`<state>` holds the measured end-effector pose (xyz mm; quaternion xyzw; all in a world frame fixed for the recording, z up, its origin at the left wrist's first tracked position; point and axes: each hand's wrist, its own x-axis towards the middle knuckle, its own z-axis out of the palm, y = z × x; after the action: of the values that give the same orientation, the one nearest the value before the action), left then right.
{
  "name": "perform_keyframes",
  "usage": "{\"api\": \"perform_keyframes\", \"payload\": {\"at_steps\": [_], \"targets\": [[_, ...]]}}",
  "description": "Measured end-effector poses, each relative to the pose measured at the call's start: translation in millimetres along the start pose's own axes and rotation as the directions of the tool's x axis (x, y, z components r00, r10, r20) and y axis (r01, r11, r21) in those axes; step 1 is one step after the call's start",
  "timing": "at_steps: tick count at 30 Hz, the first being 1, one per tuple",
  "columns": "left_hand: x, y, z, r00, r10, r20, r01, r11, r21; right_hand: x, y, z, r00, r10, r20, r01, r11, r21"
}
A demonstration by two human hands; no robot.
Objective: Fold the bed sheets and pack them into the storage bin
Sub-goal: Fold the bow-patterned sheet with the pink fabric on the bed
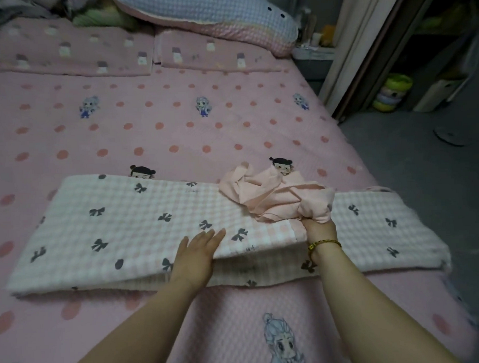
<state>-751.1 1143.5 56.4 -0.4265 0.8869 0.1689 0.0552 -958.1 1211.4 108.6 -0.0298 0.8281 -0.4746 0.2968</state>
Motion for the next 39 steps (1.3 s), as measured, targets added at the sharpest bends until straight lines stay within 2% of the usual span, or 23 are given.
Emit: {"api": "perform_keyframes", "payload": {"at_steps": [8, 14, 18, 21, 26, 29, 33, 37, 39], "targets": [[9, 44, 19, 0.999, -0.005, 0.052, 0.007, 0.999, -0.039, 20, 15, -47, 0.994, -0.088, 0.071, 0.088, 0.996, -0.001], [27, 81, 17, 0.998, -0.026, -0.052, 0.025, 1.0, -0.012, 54, 11, -71, 0.982, -0.155, 0.111, 0.149, 0.987, 0.057], [54, 168, 34, 0.992, -0.036, -0.117, 0.028, 0.997, -0.065, 115, -1, -140, 0.965, -0.239, 0.113, 0.236, 0.971, 0.04], [80, 250, 44, 0.996, 0.019, -0.087, -0.023, 0.998, -0.052, 173, 2, -212, 0.973, -0.213, 0.092, 0.213, 0.977, 0.013], [122, 366, 73, 0.996, 0.081, -0.042, -0.084, 0.994, -0.072, 253, 8, -310, 0.988, -0.145, 0.046, 0.142, 0.988, 0.064], [135, 395, 88, 0.992, 0.12, 0.025, -0.119, 0.992, -0.035, 278, 22, -334, 0.994, -0.096, 0.054, 0.089, 0.989, 0.117], [153, 401, 99, 0.982, 0.177, 0.067, -0.176, 0.984, -0.008, 300, 35, -334, 0.992, -0.11, 0.056, 0.102, 0.985, 0.137], [169, 419, 104, 0.973, 0.229, -0.012, -0.229, 0.968, -0.103, 322, 30, -348, 0.997, -0.076, 0.023, 0.072, 0.987, 0.147], [181, 435, 110, 0.95, 0.311, -0.044, -0.314, 0.938, -0.149, 340, 29, -368, 0.999, -0.048, -0.026, 0.051, 0.989, 0.139]]}}
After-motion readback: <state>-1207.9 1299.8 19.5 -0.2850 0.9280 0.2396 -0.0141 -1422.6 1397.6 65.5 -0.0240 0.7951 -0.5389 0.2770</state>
